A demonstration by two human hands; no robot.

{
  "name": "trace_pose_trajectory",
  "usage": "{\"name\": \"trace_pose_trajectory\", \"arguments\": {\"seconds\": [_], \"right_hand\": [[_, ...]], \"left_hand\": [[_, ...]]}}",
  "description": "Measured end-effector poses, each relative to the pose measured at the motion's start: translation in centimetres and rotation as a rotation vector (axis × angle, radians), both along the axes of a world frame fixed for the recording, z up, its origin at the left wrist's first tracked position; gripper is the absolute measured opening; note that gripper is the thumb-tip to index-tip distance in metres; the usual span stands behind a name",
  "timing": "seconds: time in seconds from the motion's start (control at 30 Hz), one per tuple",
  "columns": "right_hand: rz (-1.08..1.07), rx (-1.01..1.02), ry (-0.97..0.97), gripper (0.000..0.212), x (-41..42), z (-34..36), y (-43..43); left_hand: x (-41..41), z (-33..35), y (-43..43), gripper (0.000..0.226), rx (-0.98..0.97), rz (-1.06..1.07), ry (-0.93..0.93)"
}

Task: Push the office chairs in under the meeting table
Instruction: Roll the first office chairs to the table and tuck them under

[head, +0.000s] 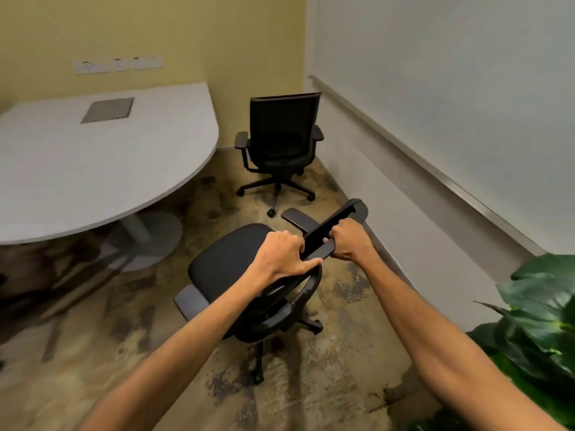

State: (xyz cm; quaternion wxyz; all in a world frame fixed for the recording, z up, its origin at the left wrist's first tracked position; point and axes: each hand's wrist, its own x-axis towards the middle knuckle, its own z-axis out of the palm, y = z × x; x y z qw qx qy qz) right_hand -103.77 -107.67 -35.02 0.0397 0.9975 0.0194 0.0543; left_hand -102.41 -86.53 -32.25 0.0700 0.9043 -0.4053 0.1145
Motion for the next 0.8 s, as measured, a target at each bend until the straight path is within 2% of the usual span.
{"name": "trace_pose_trajectory", "arguments": {"seconds": [0.07, 0.17, 0.37, 0.5, 0.67, 0.73, 0.8], "right_hand": [[0.078, -0.026, 0.016, 0.033, 0.2, -0.6, 0.0], [0.156, -0.097, 0.067, 0.027, -0.2, -0.9, 0.0], [0.24, -0.046, 0.062, 0.039, 1.8, 0.6, -0.4], [0.312, -0.011, 0.085, 0.041, 2.2, 0.2, 0.2], [0.382, -0.026, 0.107, 0.03, 4.4, 0.1, 1.0], [0.396, 0.013, 0.085, 0.029, 5.3, 0.2, 1.4], [0.398, 0.033, 0.051, 0.018, 6.4, 0.1, 1.8]], "left_hand": [[-1.8, -1.2, -0.8, 0.053, 0.079, 0.1, 0.073], [-4.1, -2.8, -1.5, 0.024, 0.13, 0.271, 0.263], [-3.1, -1.7, -1.7, 0.014, 0.077, 0.414, 0.318], [-3.4, -2.3, -1.1, 0.033, 0.073, 0.487, 0.317], [-1.7, -2.8, -0.3, 0.026, 0.08, 0.587, 0.286], [-0.6, -2.6, 0.2, 0.03, 0.1, 0.596, 0.269], [0.4, -2.3, 0.6, 0.034, 0.112, 0.606, 0.251]]}}
